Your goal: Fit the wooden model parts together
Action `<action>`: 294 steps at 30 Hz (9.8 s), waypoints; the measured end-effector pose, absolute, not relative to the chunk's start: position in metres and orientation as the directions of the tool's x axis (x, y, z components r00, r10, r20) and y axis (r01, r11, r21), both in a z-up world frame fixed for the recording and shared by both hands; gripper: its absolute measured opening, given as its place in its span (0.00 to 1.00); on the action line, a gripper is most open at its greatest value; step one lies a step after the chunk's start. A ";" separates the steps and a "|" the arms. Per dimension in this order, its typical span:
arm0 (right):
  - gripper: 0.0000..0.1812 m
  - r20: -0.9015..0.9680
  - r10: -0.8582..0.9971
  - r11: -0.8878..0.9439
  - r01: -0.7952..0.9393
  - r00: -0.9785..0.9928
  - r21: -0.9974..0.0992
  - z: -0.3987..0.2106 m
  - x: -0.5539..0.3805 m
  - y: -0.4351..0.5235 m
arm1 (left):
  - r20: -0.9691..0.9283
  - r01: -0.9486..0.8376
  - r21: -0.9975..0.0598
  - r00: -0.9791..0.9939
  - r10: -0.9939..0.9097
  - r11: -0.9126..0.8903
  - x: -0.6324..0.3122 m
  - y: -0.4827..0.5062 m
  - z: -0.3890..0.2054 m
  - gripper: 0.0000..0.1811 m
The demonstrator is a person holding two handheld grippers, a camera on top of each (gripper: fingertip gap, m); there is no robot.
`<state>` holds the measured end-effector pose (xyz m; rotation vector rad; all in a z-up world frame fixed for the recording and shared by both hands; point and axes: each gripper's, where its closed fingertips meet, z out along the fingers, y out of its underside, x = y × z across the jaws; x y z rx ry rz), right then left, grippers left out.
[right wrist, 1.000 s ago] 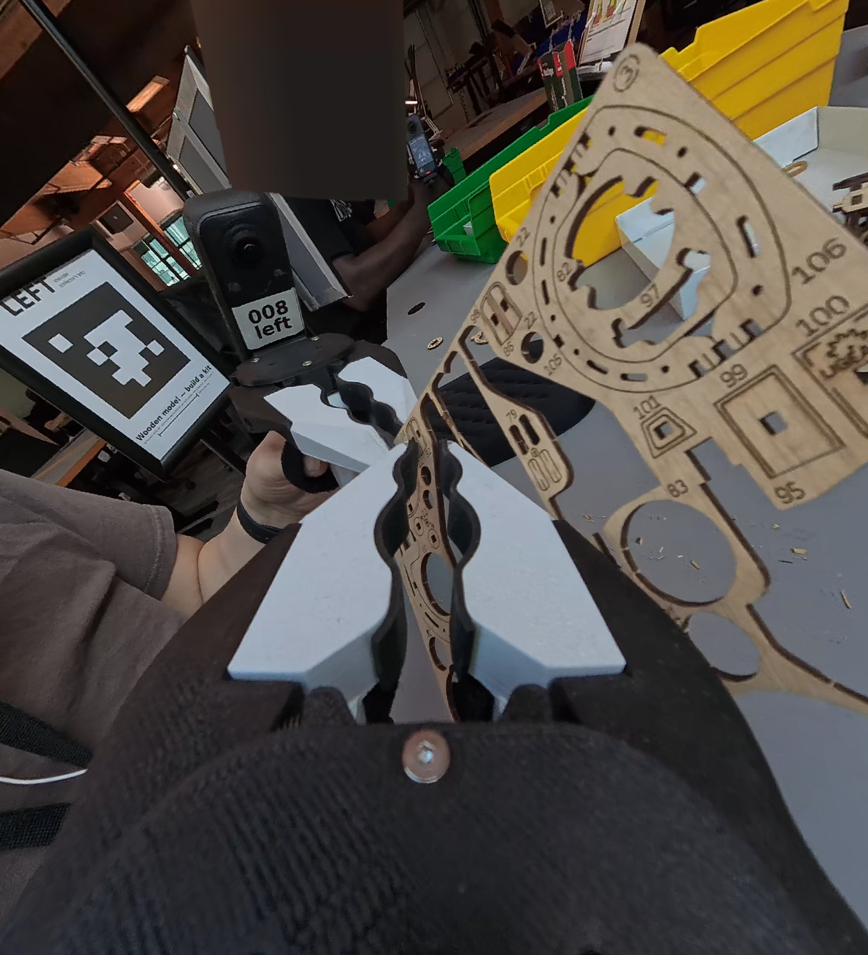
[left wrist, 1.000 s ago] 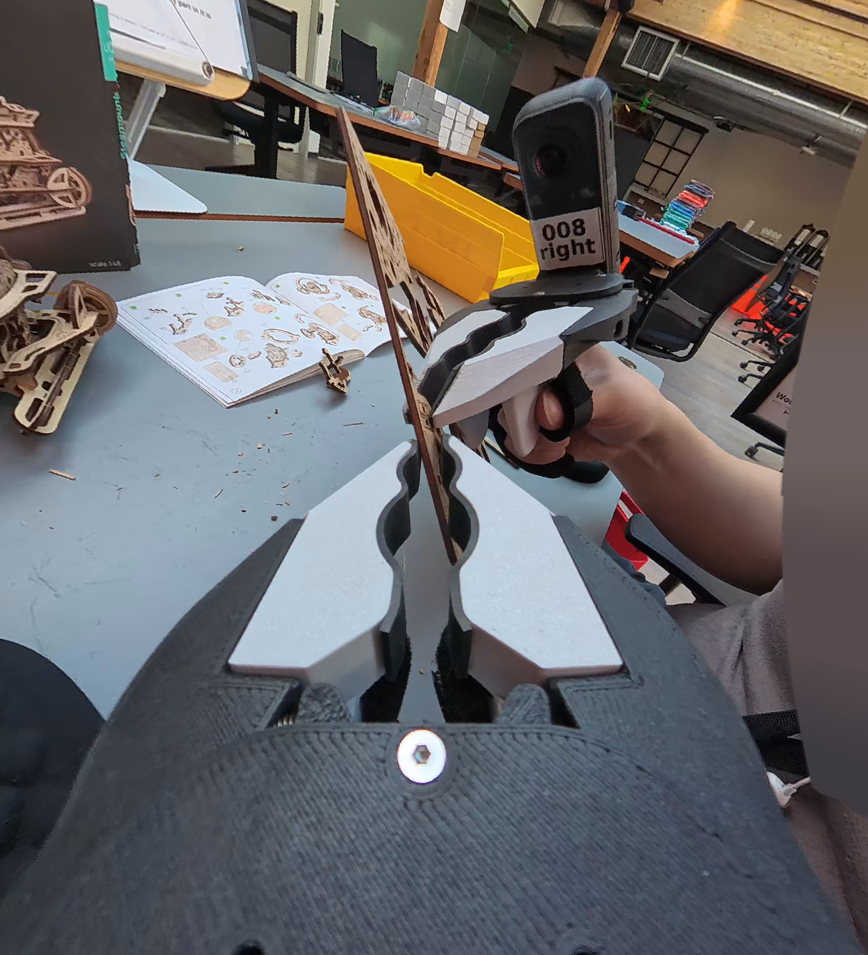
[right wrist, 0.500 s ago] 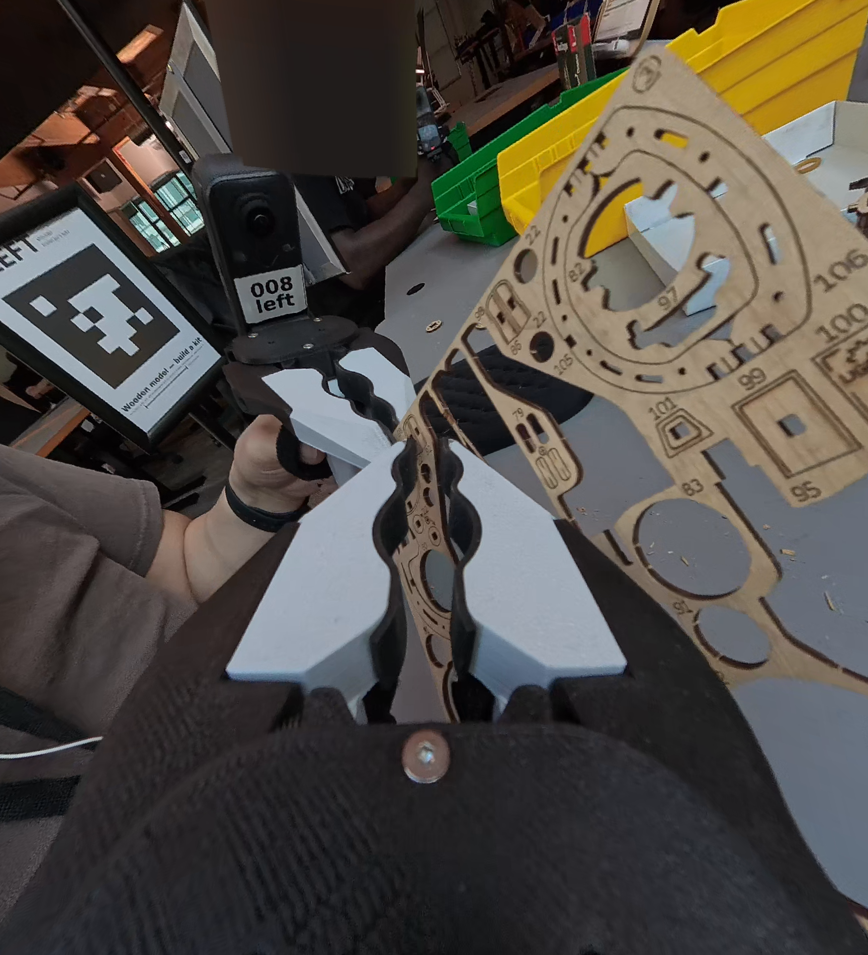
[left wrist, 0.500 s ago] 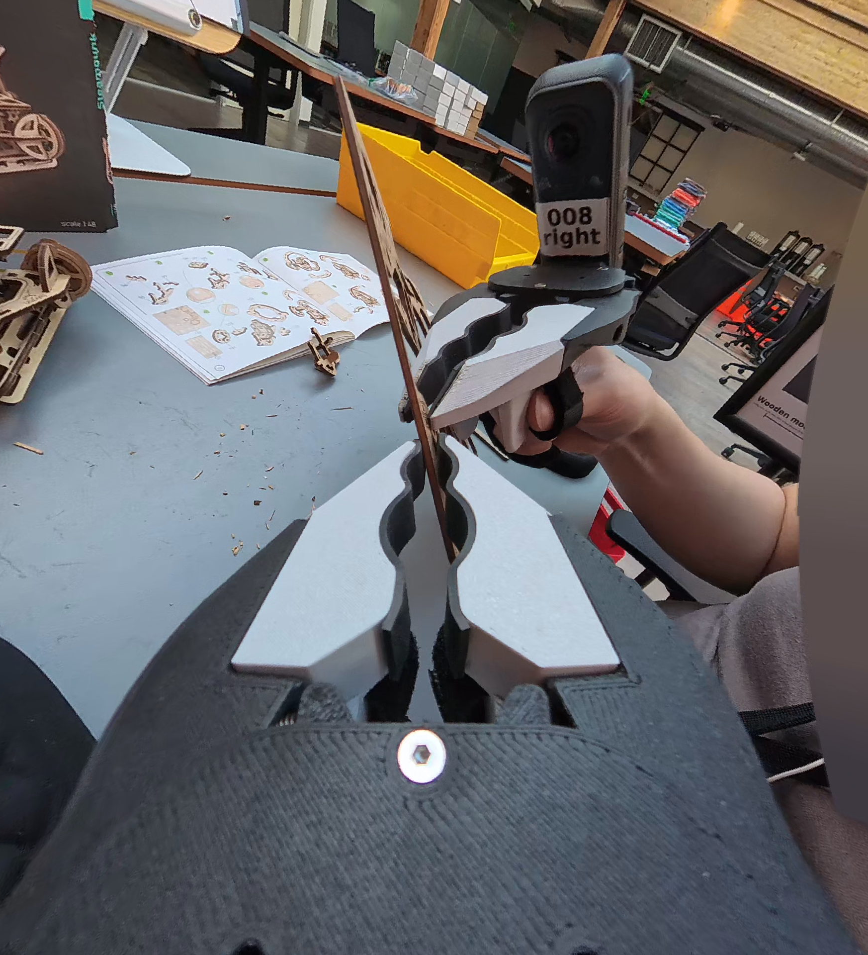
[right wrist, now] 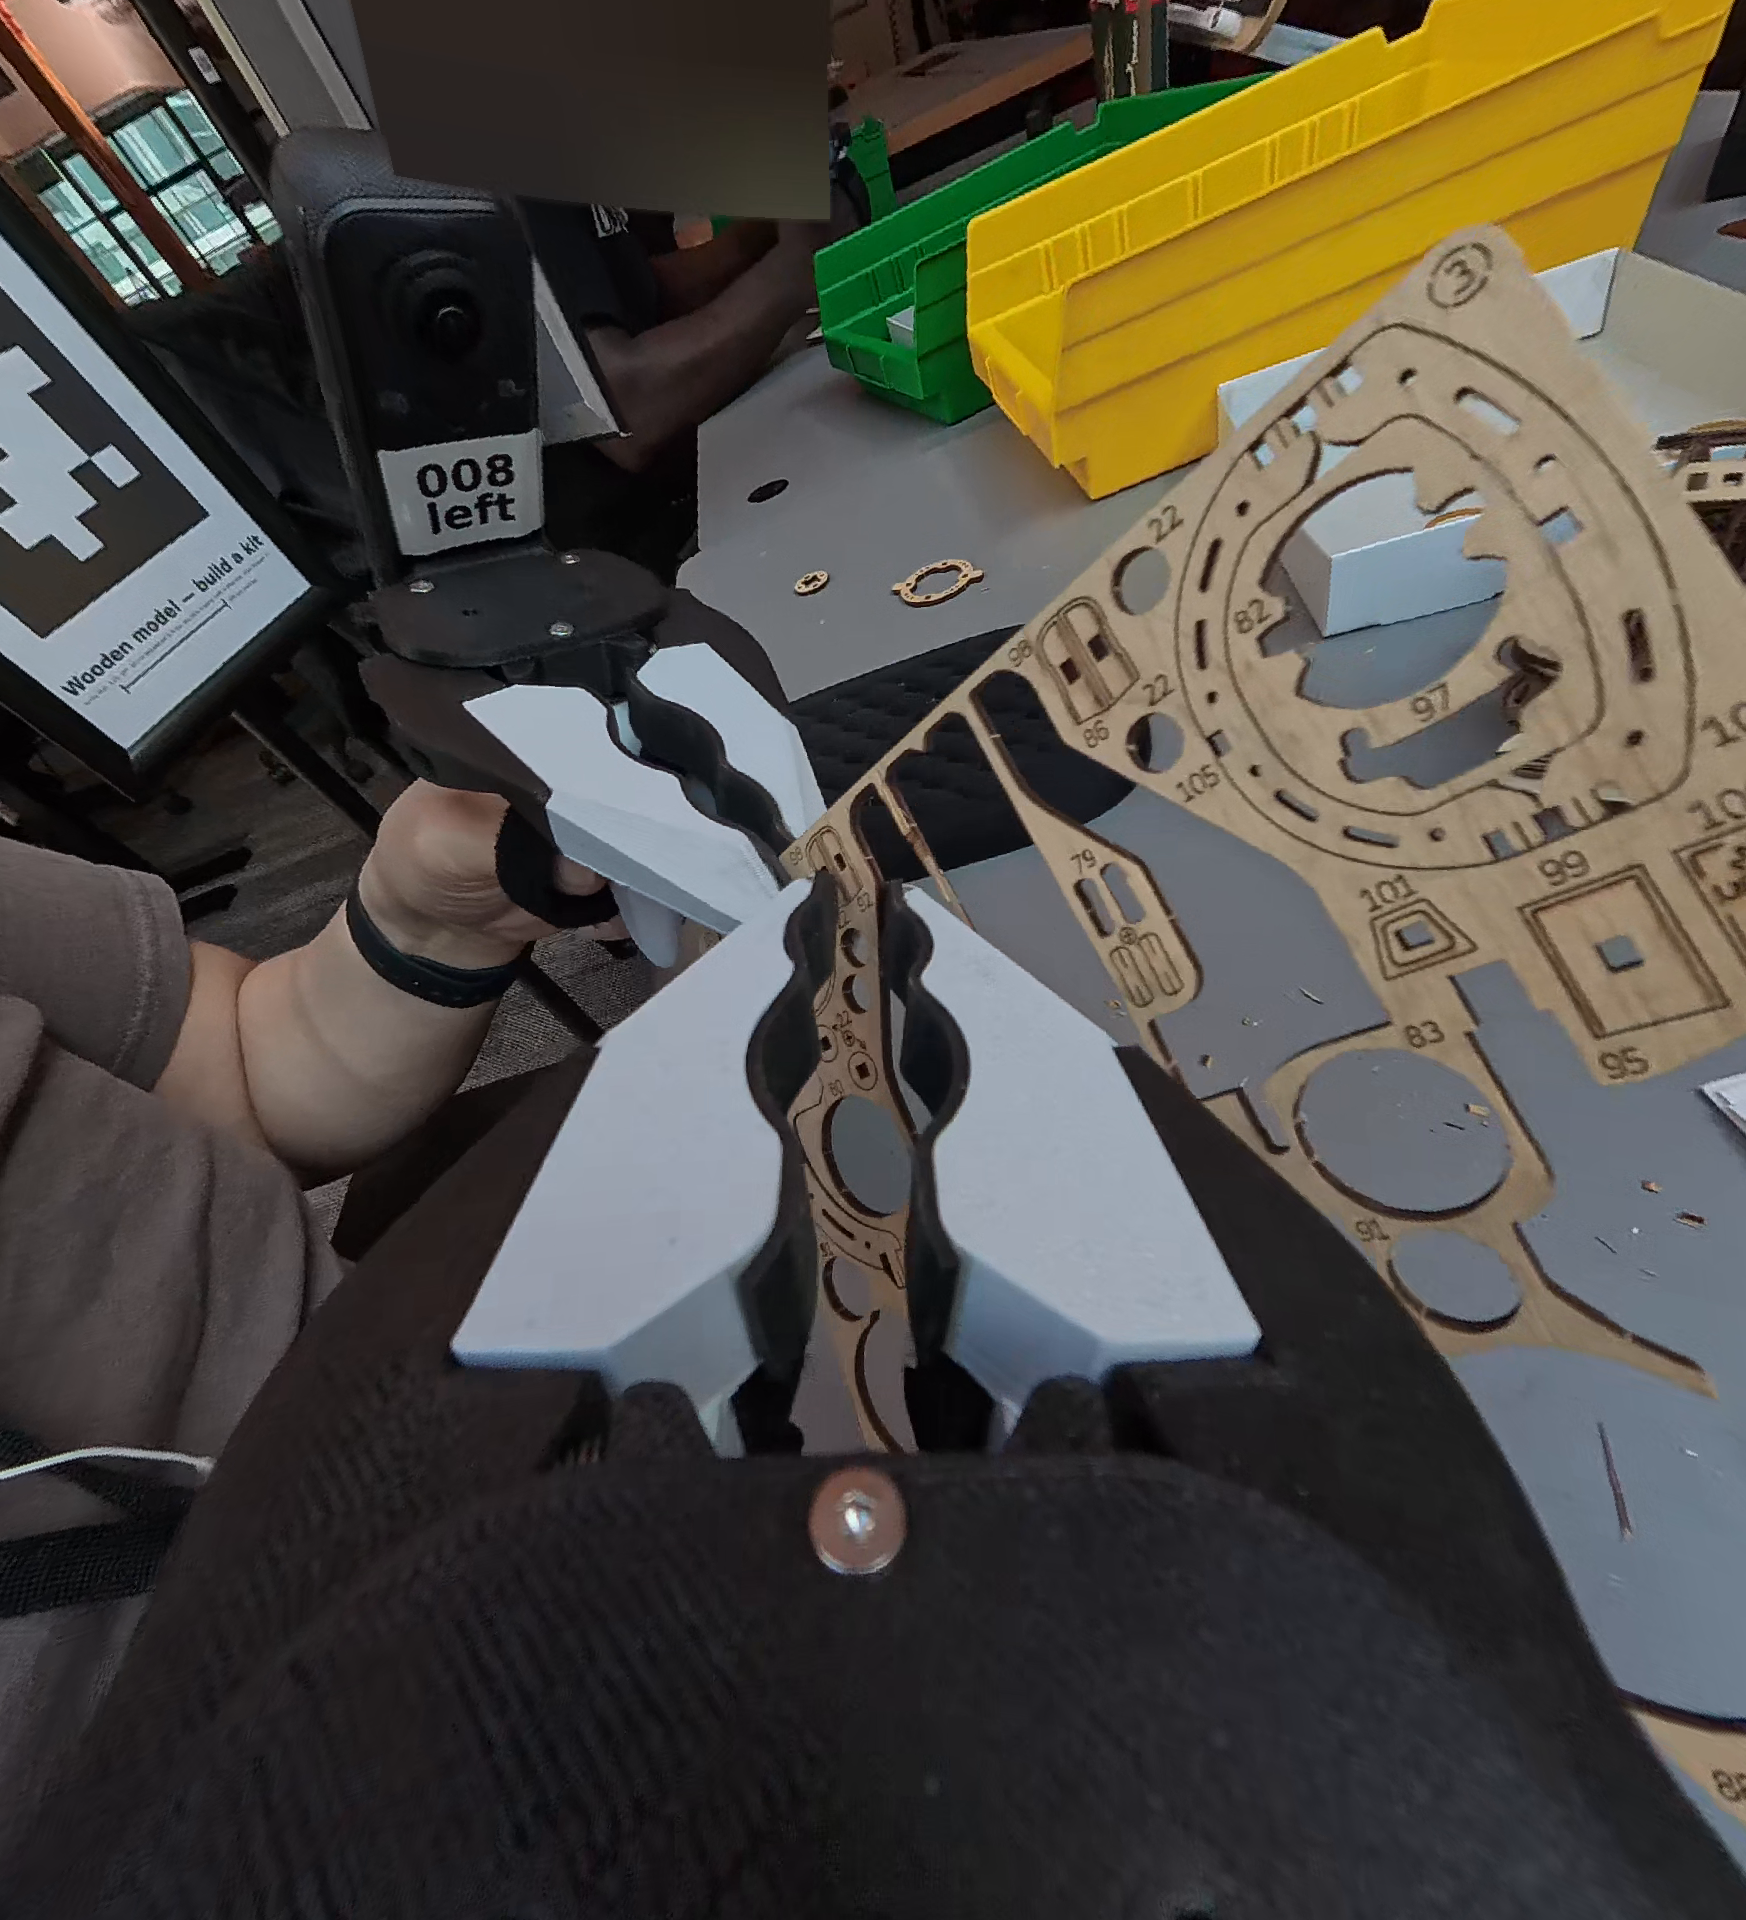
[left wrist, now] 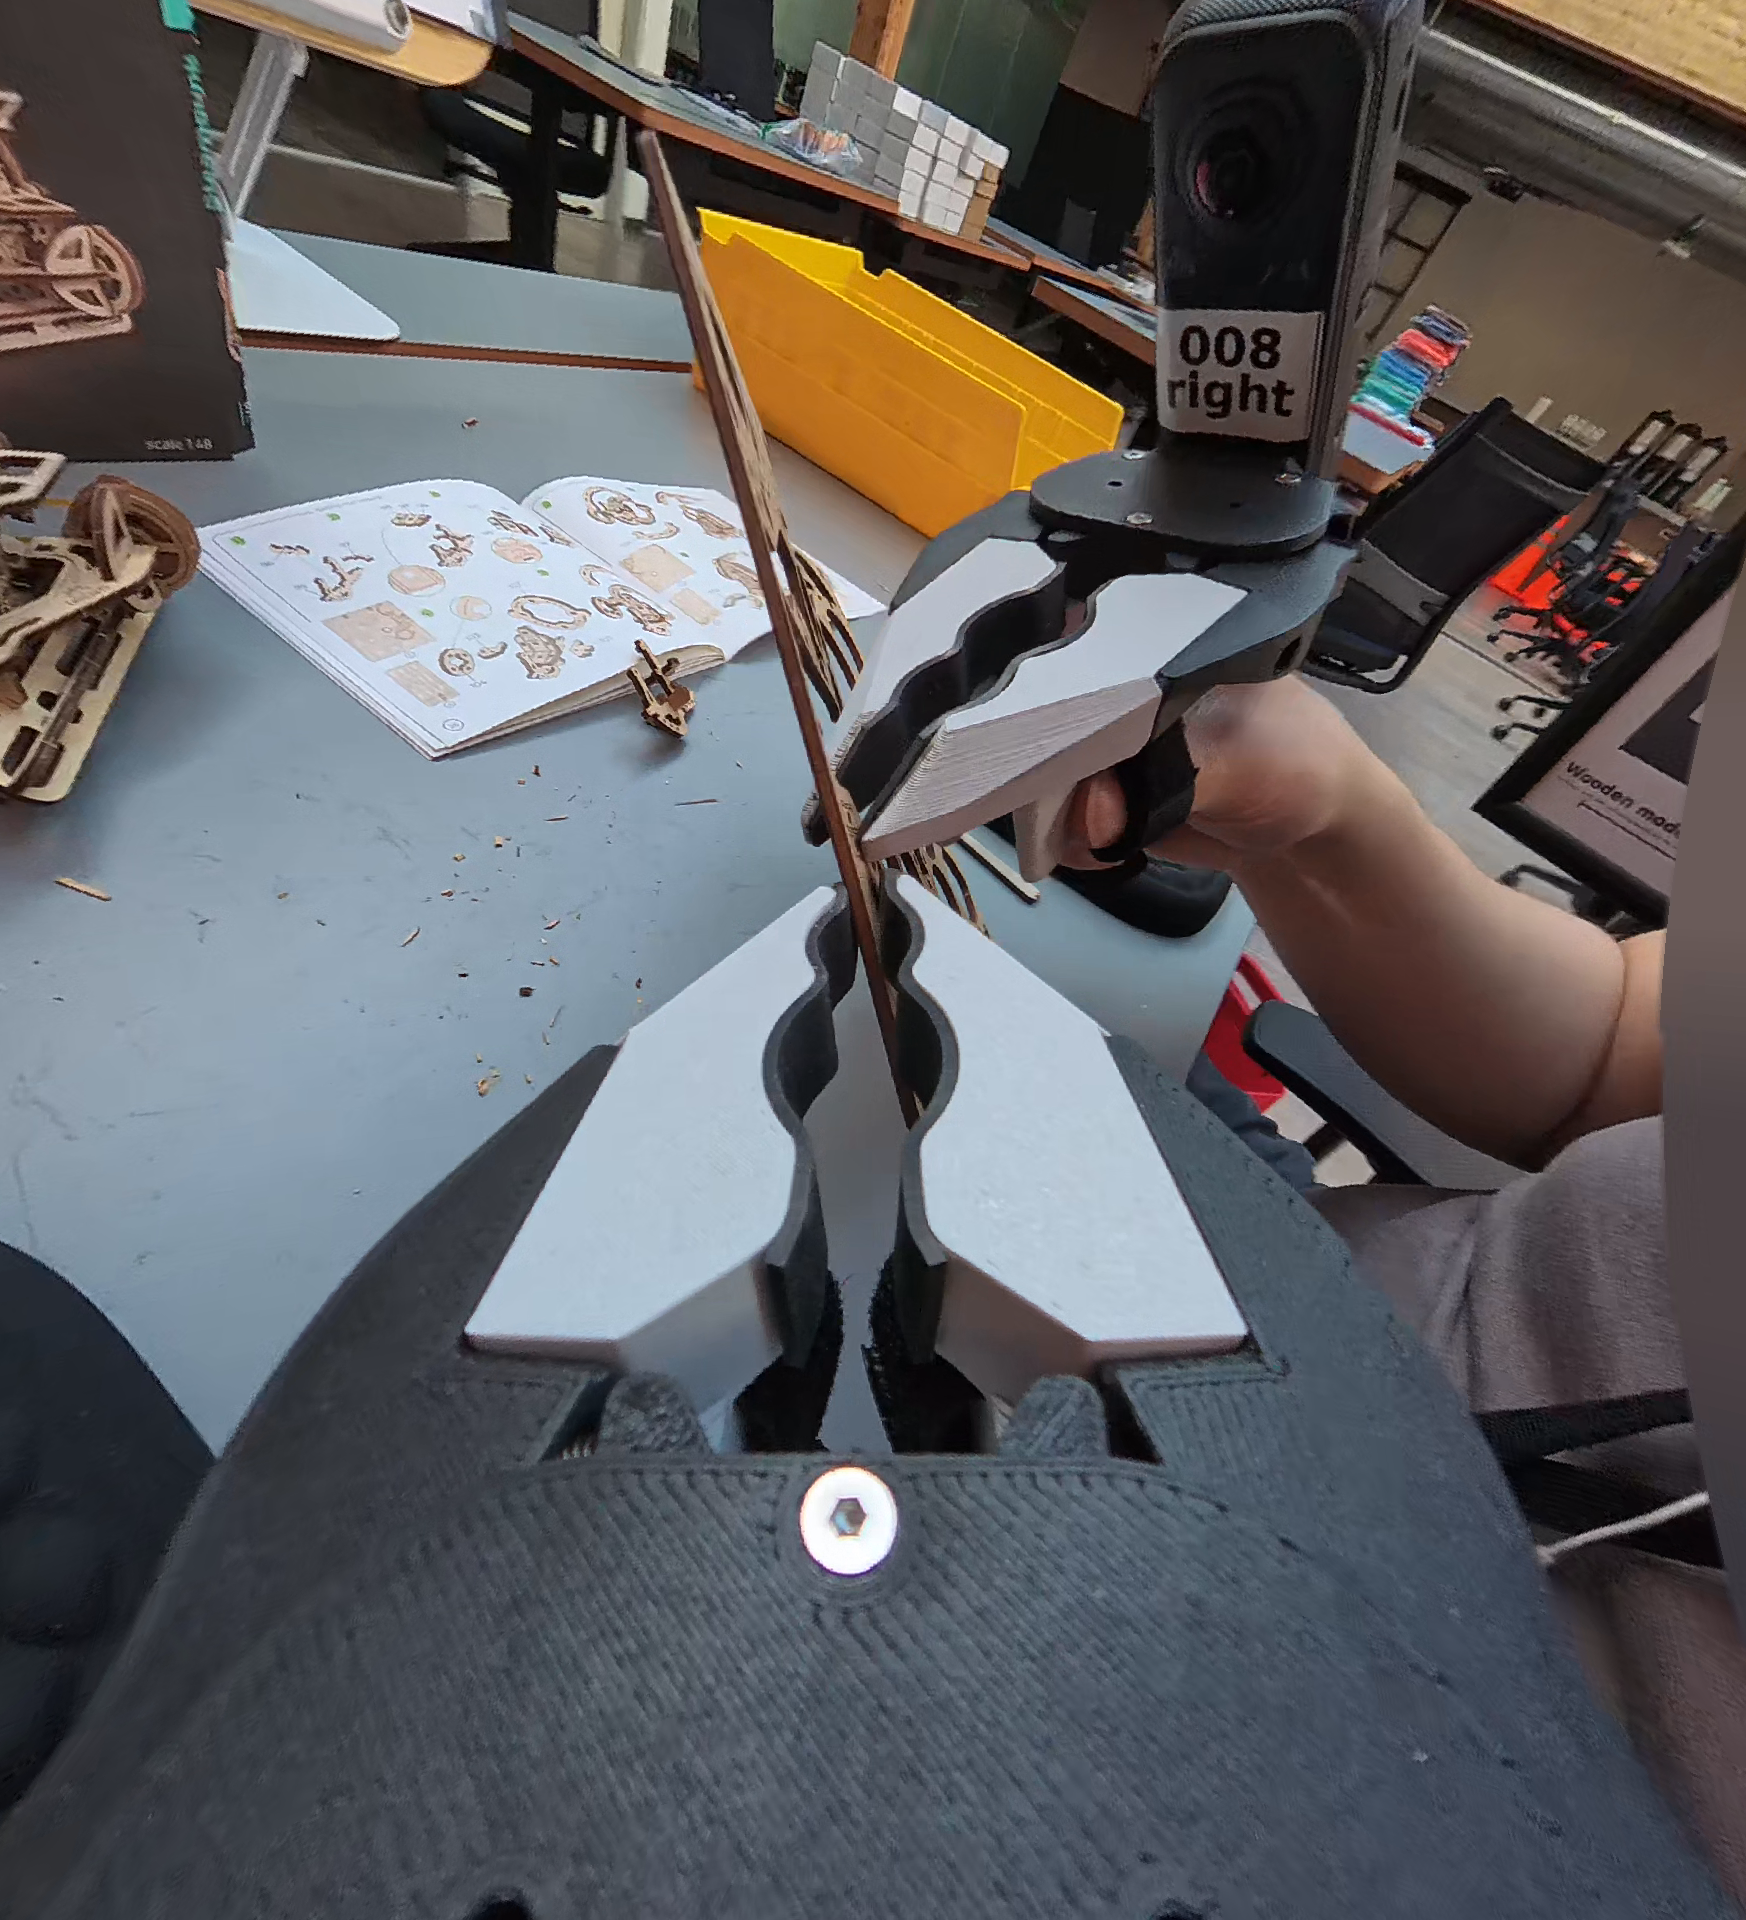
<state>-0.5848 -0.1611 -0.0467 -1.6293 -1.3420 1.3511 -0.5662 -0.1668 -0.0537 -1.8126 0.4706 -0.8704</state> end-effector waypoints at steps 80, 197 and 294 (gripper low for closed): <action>0.05 -0.227 0.973 -0.207 0.291 -0.036 -0.934 -0.033 -0.575 -0.156 | 0.284 0.053 -0.936 0.694 -0.661 -0.347 -0.566 -0.159 -0.059 0.00; 0.10 -0.644 0.717 -0.626 0.159 -0.266 -0.763 -0.045 -0.500 -0.057 | 0.545 -0.521 -0.615 0.262 -0.796 -0.592 -0.500 -0.068 -0.051 0.00; 0.01 -0.764 0.628 -0.706 0.307 -0.144 -0.638 -0.074 -0.497 -0.062 | 0.622 -0.464 -0.544 0.336 -0.707 -0.699 -0.488 -0.066 -0.081 0.01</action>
